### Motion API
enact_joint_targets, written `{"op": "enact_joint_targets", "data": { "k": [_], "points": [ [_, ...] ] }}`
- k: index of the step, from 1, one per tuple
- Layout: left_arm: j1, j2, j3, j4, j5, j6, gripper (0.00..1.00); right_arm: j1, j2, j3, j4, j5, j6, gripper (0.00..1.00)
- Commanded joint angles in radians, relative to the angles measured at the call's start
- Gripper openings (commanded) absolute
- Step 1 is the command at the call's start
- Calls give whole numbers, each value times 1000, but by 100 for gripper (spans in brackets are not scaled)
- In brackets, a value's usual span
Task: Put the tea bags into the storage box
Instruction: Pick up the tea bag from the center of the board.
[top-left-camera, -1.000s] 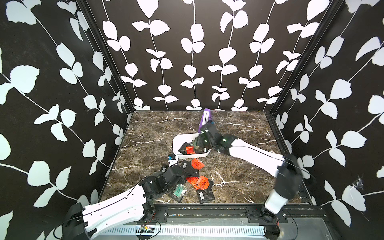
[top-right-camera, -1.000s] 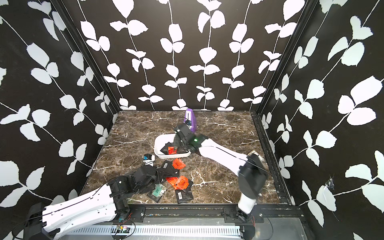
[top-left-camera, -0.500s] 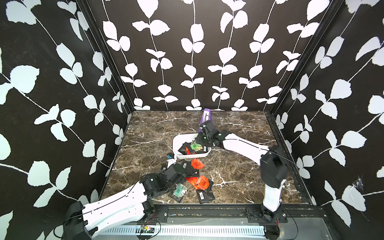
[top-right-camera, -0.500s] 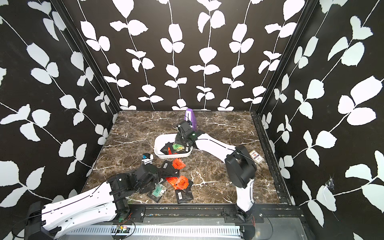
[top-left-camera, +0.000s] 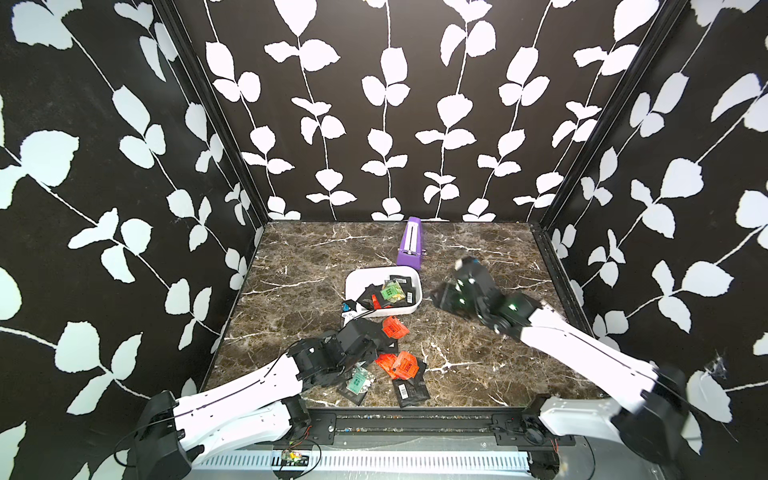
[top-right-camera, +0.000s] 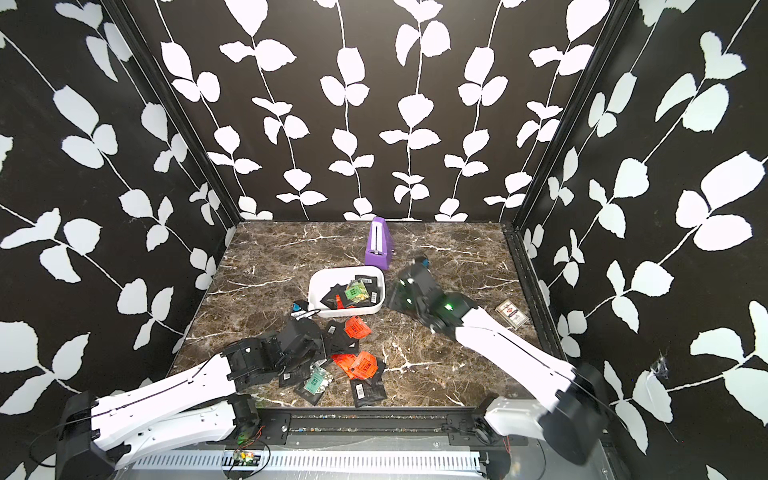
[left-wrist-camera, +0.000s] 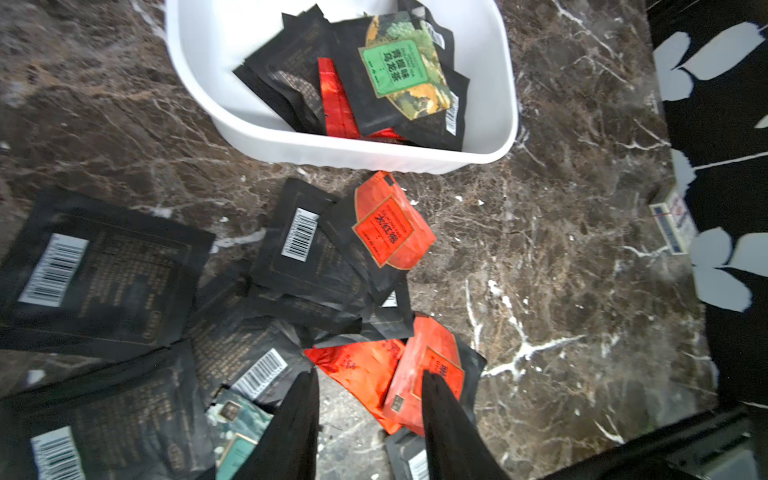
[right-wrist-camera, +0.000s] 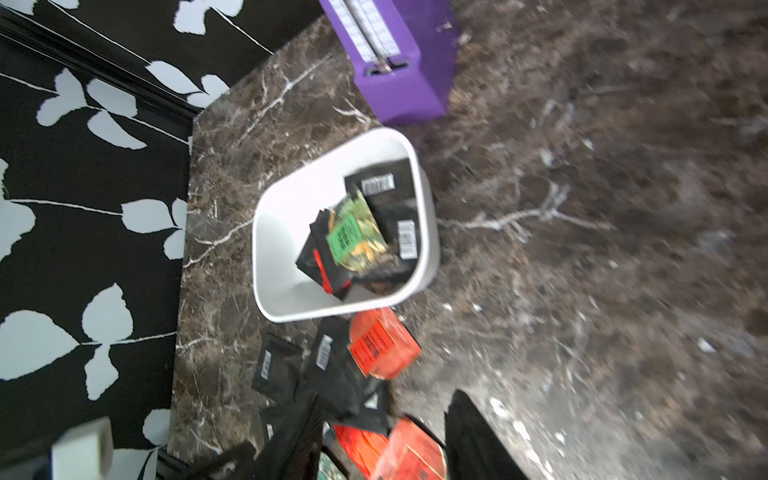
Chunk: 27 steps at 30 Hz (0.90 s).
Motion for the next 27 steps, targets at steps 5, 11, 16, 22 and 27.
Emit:
{"op": "enact_joint_targets", "data": {
  "k": [5,11,16,22,27],
  "points": [
    [-1,19,85,-40,2,-25,39,9,-220,-182,-61,-18,50,50],
    [-2,37,65,-19,39,-67,42,66,-339,-271,-77,-3,101,49],
    [-2,96,80,-7,53,-56,43,124,-359,-342,-32,3,134,49],
    [-2,177,142,-41,61,-21,42,169,-352,-414,83,1,162,50],
    [-2,210,173,-66,81,-7,41,211,-316,-441,137,-5,179,50]
  ]
}}
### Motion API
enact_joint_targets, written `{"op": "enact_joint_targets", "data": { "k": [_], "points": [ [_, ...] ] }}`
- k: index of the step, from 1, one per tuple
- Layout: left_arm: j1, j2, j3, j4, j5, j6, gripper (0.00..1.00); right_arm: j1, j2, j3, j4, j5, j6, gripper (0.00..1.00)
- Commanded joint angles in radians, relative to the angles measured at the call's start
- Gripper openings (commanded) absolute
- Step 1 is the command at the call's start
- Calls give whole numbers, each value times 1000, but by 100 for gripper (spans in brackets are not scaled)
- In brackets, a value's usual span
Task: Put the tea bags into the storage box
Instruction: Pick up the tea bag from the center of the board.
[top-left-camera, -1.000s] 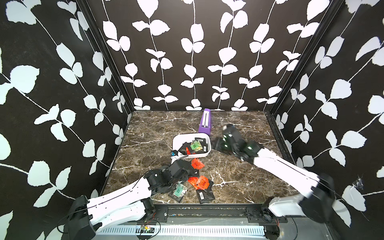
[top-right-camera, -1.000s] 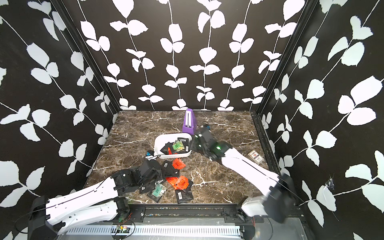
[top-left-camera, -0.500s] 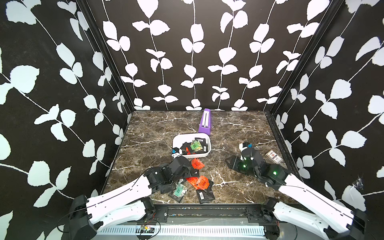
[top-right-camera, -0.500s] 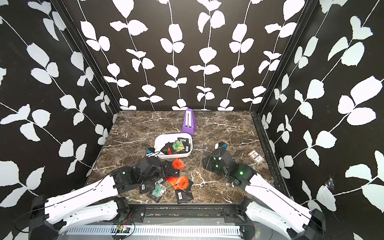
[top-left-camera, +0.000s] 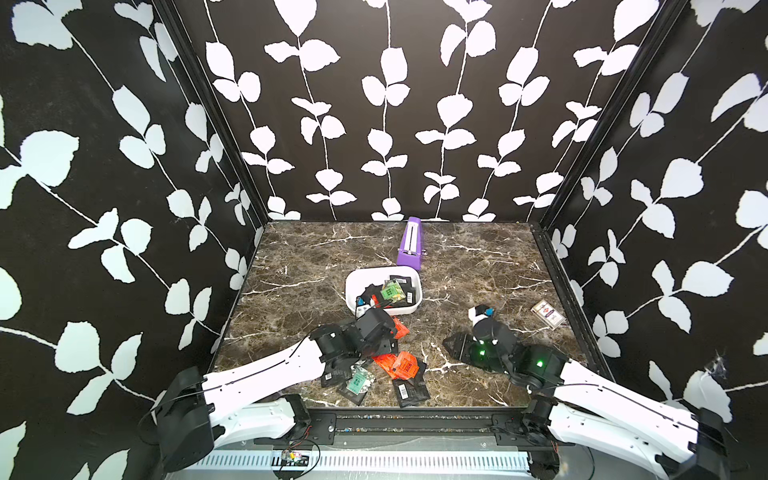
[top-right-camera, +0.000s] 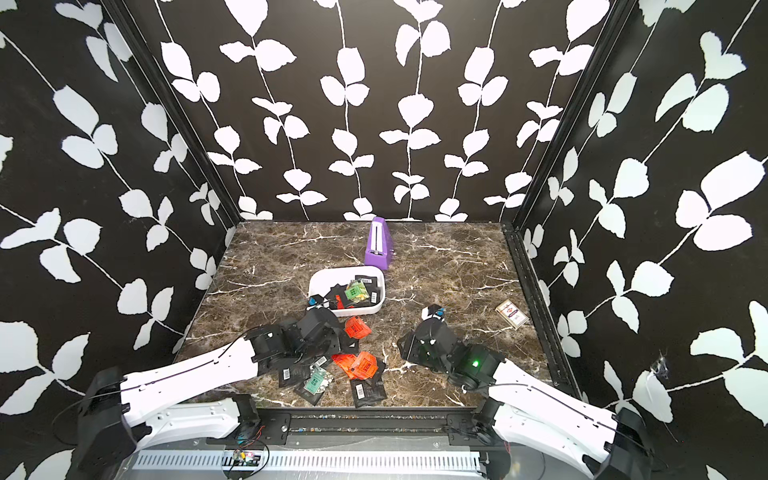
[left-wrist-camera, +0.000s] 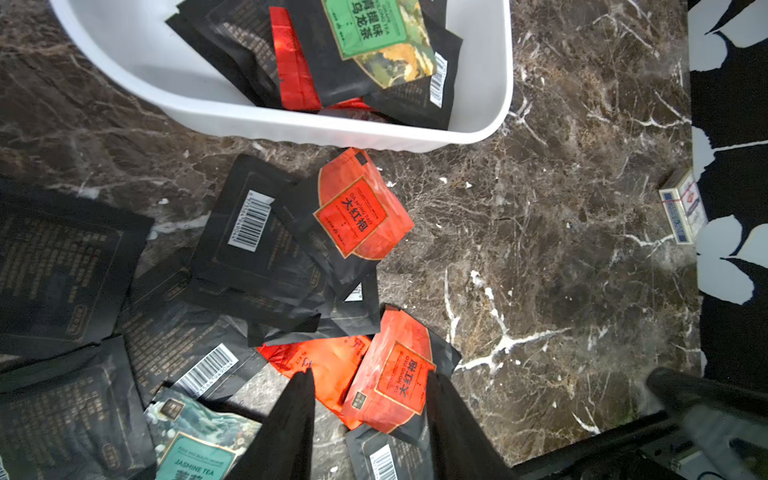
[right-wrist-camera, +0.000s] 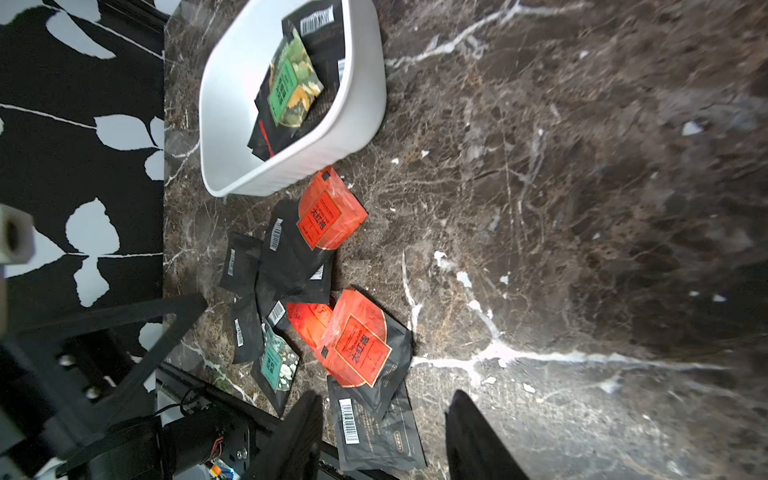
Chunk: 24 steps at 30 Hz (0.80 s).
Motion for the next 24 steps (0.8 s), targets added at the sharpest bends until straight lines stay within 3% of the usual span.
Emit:
{"op": "enact_joint_targets", "data": {
  "k": [1,13,17,24],
  "points": [
    [-2,7,27,-37,22,21,41,32,17,-32,80,2,23,50],
    [-10,49,-8,26,126,37,33,128,12,-106,135,110,110,50],
    [-10,83,-48,102,174,28,23,166,10,-135,146,188,189,49],
    [-10,180,-64,199,274,53,14,197,130,-144,239,218,257,48]
  ]
}}
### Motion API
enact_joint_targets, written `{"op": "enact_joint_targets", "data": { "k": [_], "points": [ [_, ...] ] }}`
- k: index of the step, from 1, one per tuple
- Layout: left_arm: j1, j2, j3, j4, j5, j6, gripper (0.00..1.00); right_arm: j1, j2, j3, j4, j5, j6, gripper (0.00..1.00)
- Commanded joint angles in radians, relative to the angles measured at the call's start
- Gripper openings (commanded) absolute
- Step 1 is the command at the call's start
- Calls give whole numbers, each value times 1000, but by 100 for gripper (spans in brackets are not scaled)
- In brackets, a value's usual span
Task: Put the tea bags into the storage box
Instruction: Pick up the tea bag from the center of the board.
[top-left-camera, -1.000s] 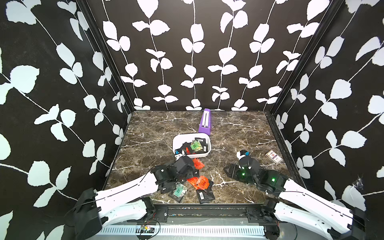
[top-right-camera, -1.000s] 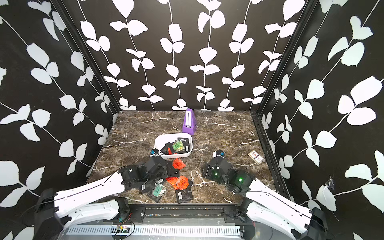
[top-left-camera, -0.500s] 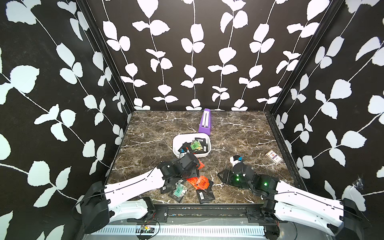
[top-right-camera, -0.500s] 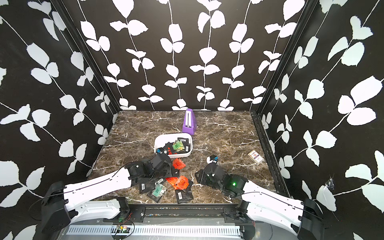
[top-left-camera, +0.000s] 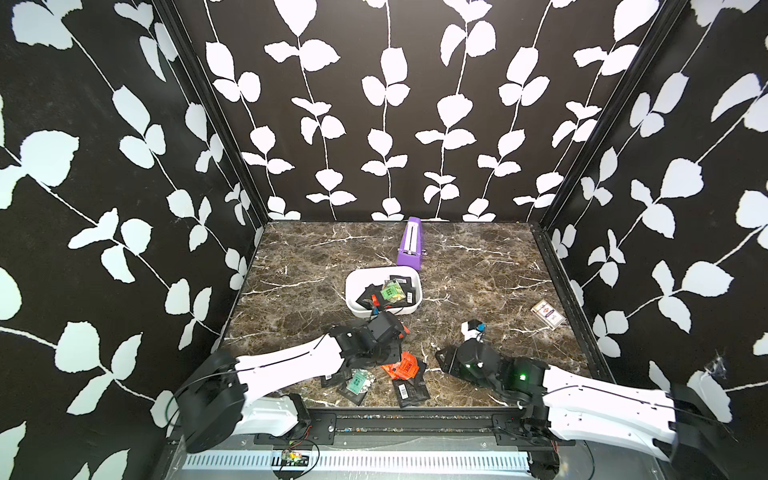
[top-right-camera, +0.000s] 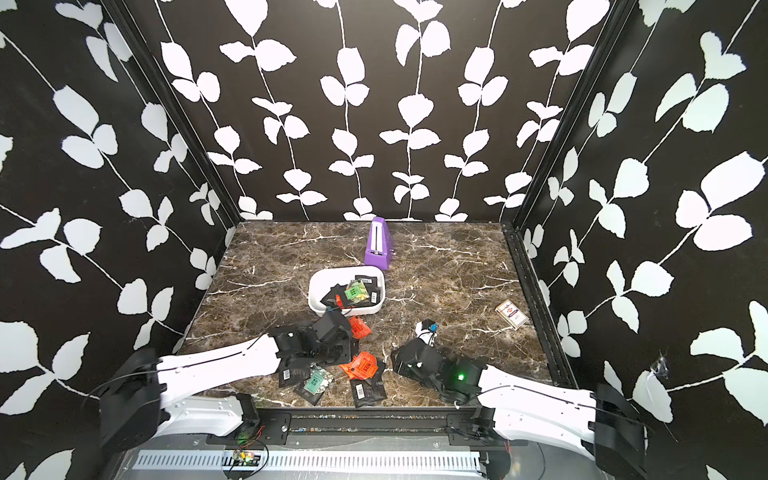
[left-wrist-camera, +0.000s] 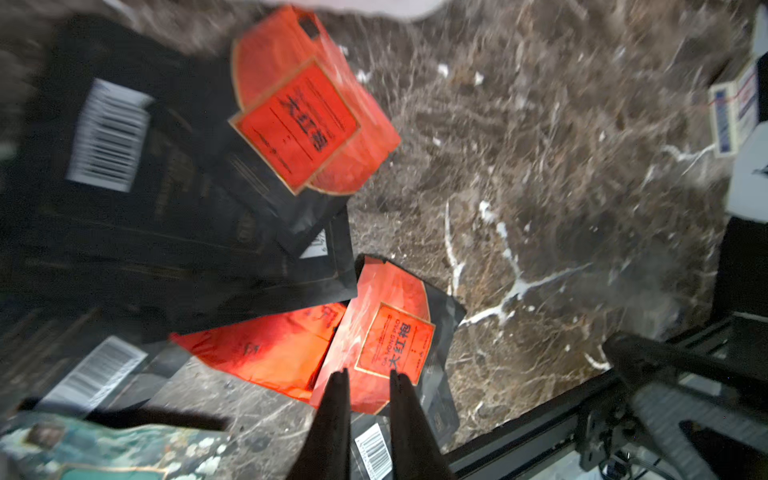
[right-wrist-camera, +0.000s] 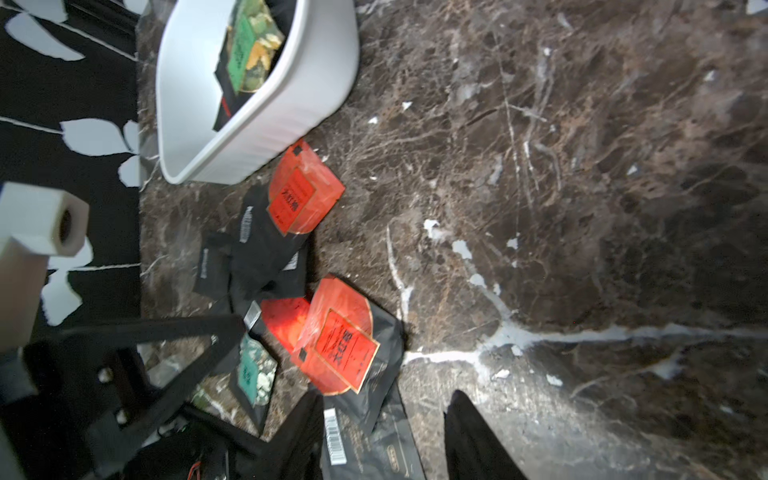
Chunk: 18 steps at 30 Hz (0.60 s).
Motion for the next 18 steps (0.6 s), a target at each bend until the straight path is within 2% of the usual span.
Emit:
{"op": "enact_joint_targets", "data": {
  "k": [1,9,18],
  "points": [
    [-3,24,-7,64,65,31,14,22,53,-31,99,42,63,47],
    [-5,69,-34,94,91,25,9,57,154,-40,181,40,103,46],
    [-12,92,-73,99,106,29,2,59,179,-55,205,38,108,46]
  ]
}}
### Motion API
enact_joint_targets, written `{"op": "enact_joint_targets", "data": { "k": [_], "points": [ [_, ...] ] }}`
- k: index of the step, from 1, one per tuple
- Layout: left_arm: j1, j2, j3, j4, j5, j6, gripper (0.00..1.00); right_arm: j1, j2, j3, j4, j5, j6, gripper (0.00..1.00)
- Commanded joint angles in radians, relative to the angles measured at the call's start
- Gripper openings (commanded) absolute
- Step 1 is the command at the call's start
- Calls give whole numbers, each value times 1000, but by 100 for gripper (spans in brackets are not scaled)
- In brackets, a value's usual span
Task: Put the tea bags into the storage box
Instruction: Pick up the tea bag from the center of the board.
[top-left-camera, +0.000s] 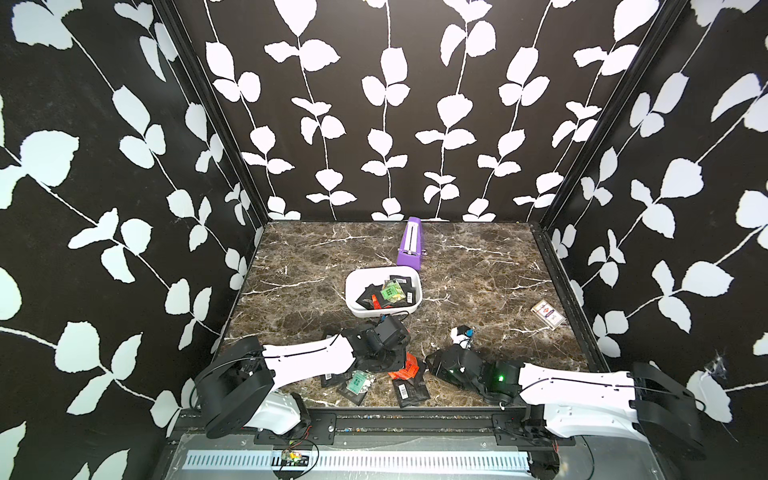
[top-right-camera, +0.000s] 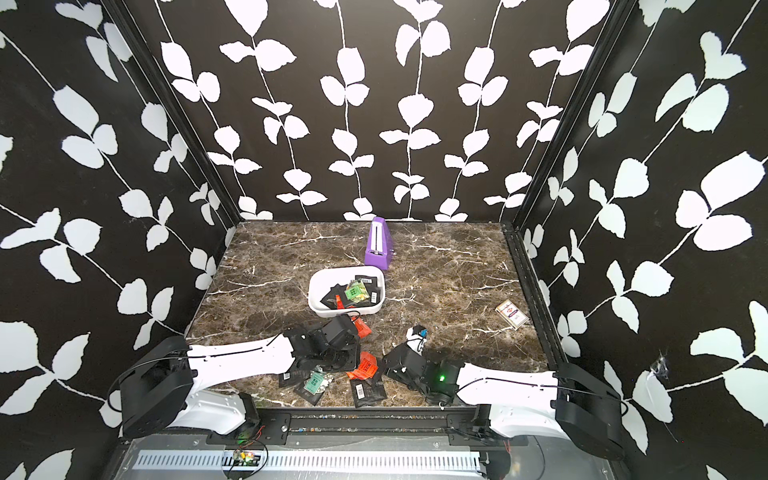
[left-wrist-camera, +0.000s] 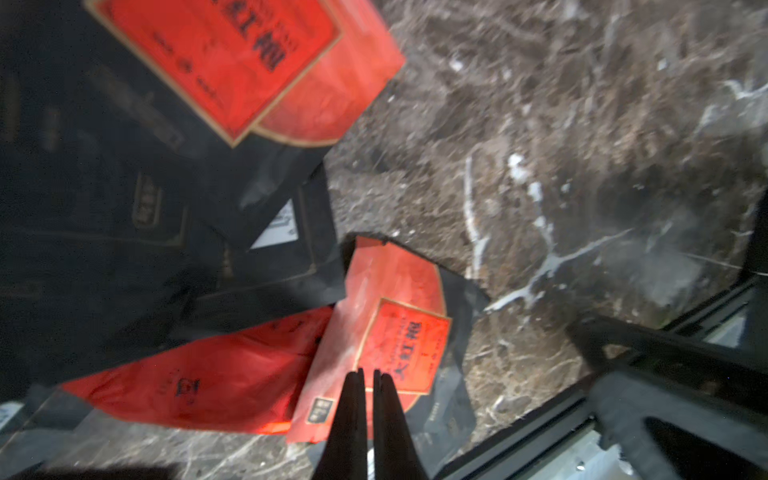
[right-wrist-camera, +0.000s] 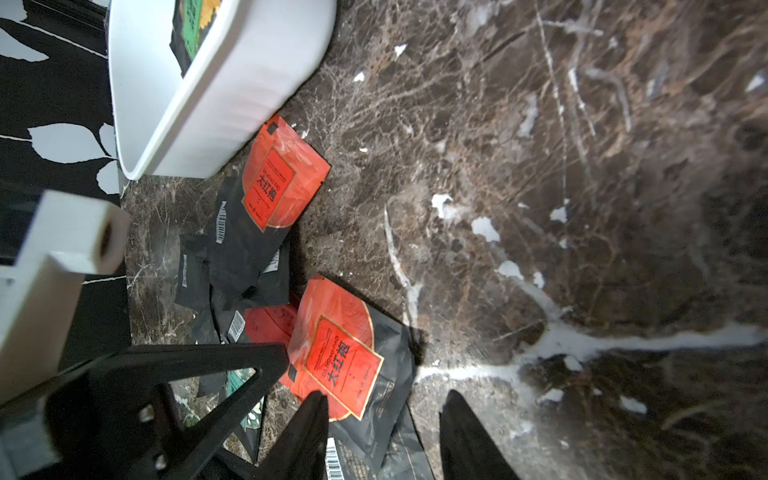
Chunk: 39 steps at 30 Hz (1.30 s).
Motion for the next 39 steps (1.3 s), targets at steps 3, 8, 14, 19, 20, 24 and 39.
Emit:
{"op": "enact_joint_targets", "data": {
  "k": [3,8,14,19,20,24,39],
  "points": [
    [-6,6,-28,2,1,15,1,8,32,-27,44,18,14,46],
    [-5,38,-33,27,13,24,0,8,94,-15,80,-2,17,46],
    [-6,51,-54,34,6,27,0,8,174,30,105,-27,11,46],
    [-6,43,-79,31,-4,39,0,10,206,45,109,-24,18,45],
    [-6,44,-81,30,-6,41,0,10,212,46,111,-24,21,46],
    [-5,47,-87,34,-8,47,0,10,252,59,123,-40,22,43],
    [-5,29,-75,27,-20,85,0,15,292,109,91,-12,27,3]
  ]
}}
